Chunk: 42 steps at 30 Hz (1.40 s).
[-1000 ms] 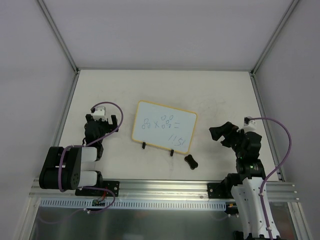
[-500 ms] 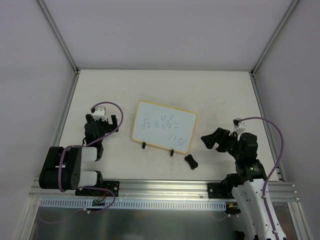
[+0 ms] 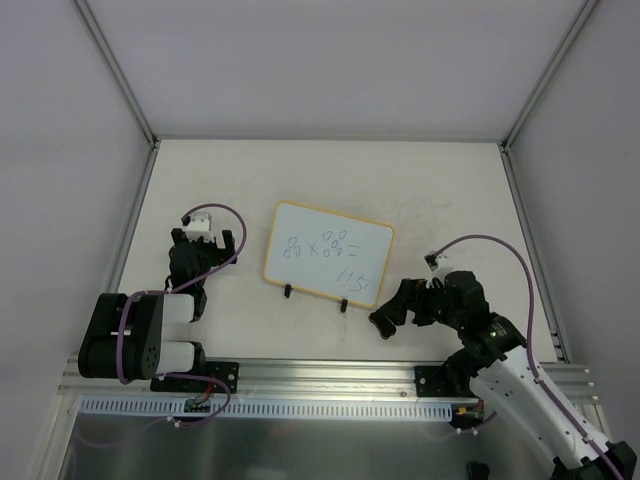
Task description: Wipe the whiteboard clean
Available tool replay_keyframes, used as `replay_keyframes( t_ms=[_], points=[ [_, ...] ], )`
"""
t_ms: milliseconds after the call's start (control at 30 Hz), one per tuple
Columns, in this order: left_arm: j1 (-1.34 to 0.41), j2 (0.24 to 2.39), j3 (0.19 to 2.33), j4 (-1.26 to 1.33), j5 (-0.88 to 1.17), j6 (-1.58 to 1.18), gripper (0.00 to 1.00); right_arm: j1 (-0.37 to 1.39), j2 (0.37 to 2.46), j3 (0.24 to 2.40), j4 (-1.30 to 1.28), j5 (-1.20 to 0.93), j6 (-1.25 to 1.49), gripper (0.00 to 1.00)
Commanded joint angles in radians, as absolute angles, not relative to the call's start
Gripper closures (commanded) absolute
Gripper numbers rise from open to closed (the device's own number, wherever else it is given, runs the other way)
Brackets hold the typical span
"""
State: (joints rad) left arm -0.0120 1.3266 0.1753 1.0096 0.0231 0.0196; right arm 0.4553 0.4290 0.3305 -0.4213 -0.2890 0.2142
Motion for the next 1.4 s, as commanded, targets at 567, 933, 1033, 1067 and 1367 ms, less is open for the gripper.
replay_keyframes(
  t_ms=[567,933,1033,1067,1367],
  points=[
    [-0.009,1.327,0.198,1.065,0.046,0.038,0.01,1.023,0.796,0.399,-0.408,0.399,0.345,0.24],
    [-0.009,1.328,0.198,1.065,0.048,0.038,0.01,1.089,0.902,0.429,-0.341,0.397,0.333,0.33],
    [-0.009,1.328,0.198,1.065,0.046,0.038,0.01,1.104,0.926,0.436,-0.339,0.393,0.345,0.33],
    [-0.009,1.327,0.198,1.066,0.046,0.038,0.01,1.108,0.931,0.436,-0.339,0.393,0.356,0.35],
    [-0.009,1.327,0.198,1.065,0.046,0.038,0.01,1.158,0.976,0.431,-0.333,0.391,0.416,0.63]
  ],
)
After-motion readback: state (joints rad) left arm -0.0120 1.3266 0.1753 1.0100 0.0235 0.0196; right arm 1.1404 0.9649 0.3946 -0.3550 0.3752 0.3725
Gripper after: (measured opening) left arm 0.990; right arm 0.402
